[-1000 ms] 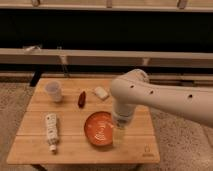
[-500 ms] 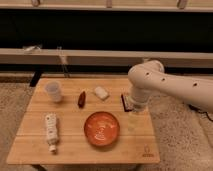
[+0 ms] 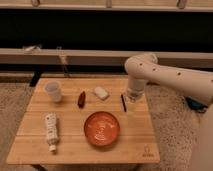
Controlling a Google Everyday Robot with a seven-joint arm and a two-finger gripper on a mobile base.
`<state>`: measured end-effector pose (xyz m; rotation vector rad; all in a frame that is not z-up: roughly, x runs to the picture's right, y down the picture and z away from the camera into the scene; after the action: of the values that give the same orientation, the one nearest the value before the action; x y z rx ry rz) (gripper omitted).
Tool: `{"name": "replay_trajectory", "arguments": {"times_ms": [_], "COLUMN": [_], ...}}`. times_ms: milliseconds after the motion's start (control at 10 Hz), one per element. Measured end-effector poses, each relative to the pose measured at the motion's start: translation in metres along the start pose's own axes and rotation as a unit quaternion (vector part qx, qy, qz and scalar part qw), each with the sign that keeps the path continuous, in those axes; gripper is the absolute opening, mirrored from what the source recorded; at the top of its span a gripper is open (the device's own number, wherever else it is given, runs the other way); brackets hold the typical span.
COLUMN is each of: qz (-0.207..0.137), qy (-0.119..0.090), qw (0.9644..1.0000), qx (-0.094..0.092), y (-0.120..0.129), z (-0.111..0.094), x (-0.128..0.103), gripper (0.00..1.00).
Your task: Move the arm in a circular motion
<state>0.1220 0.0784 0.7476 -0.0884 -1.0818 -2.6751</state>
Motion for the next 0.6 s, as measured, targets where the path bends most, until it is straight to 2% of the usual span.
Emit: {"name": "replay_trajectory", "arguments": {"times_ms": [300,500,600], "qz": [-0.029,-0.063,-0.075], "qy": [0.001,0.002,0.003], "qw": [0.9994,0.9977,0.9967], "qx": [-0.016,-0.026,-0.029], "y": [0.034,0.058,0.064], "z": [-0.008,-0.015,-0.017], "x": [0.058,0.107,0.124], "gripper": [0.8,0.8,0.8]}}
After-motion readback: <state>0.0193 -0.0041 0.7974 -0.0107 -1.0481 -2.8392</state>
